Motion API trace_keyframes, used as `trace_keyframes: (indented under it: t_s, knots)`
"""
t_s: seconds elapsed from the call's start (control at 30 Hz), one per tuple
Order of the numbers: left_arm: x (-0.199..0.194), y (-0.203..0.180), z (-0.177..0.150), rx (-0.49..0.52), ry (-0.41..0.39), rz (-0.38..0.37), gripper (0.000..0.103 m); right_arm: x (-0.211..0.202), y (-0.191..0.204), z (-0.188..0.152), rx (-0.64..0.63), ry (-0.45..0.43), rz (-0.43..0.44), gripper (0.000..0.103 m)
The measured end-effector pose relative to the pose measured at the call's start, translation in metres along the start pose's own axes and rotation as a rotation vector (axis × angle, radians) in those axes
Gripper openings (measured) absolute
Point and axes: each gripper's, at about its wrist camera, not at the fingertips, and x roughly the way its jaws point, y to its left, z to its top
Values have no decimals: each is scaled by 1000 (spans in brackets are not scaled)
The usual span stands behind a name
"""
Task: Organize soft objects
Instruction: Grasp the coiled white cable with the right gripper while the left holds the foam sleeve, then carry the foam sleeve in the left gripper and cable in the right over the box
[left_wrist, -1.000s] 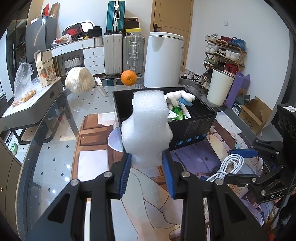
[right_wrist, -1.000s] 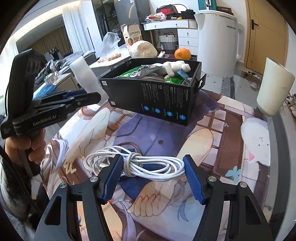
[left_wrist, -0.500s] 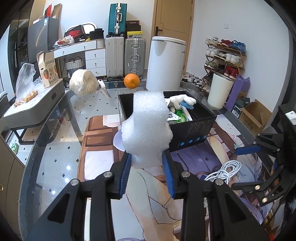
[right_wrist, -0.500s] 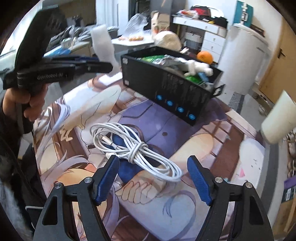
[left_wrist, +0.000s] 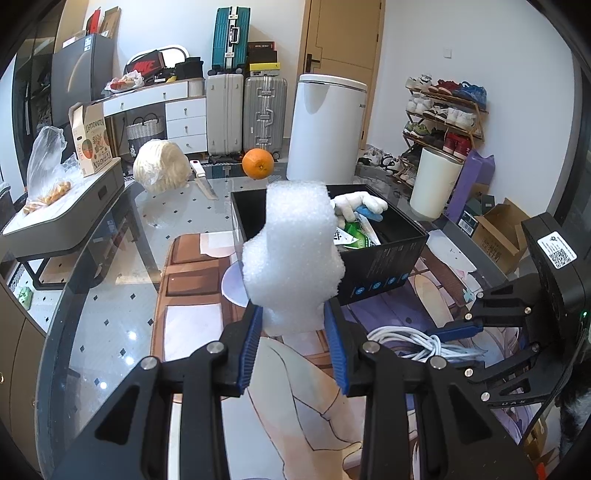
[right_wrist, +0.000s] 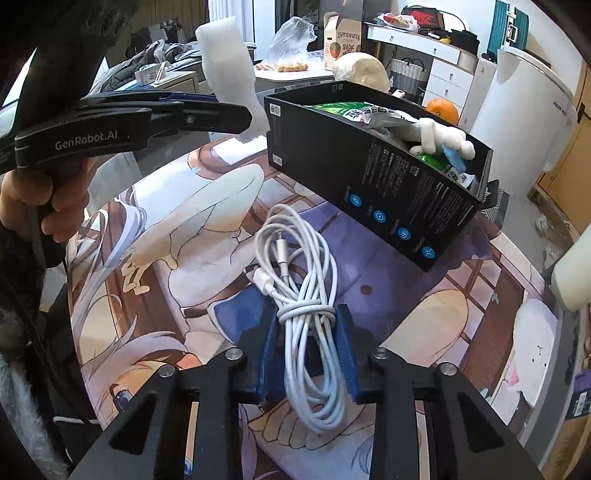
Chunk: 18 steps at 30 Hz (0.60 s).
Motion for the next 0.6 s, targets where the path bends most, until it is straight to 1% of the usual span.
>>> trace_keyframes:
  t_s: [0.3,0.6]
  knots:
    - [0,-2,4,1,-12,-16,33,-20,-1,-1,20,-49,-23,30]
    - [-4,-2,9,3,-31,-26,33,-51,-4,3,26,-139,-56,30]
